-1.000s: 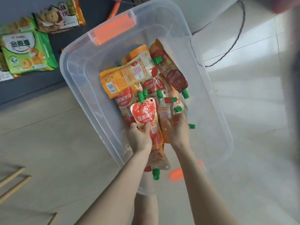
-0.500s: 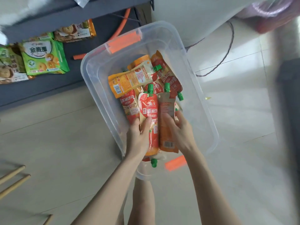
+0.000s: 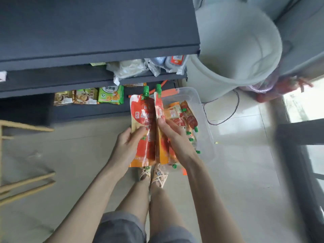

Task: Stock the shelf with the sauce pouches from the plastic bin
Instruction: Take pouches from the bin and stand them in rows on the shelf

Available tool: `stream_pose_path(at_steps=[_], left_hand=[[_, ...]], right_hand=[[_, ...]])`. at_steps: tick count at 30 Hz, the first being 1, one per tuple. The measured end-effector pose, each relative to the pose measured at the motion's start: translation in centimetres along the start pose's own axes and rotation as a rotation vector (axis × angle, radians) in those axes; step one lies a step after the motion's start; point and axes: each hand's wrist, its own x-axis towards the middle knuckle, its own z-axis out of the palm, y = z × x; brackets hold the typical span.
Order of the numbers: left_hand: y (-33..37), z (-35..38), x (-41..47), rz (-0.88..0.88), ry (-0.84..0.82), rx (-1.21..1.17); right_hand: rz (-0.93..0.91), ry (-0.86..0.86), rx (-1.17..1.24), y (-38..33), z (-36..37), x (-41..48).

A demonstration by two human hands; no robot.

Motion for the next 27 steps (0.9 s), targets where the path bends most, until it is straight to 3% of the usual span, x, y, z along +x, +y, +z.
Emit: stream_pose_path(at_steps=[5, 13, 20, 27], left_hand=[[6.2, -6.4, -6.4, 0.195, 0.100, -0.118], [14.4, -17.8, -9.3, 0.338, 0.162, -0.284], [23.5, -30.1, -7.5, 0.563, 0.106, -0.123], [31.3, -37.5, -3.6, 0.762, 0.169, 0.031]], right_hand=[[-0.055, 0.003, -0.045, -6.2, 7.3, -2.6], [-0.354, -0.032, -0.255, -16.4, 20.1, -2.8], [-0.571, -0.031, -0.284, -23.5, 31.3, -0.6], [-0.777, 0.116, -0.247, -28.8, 38.1, 1.7]])
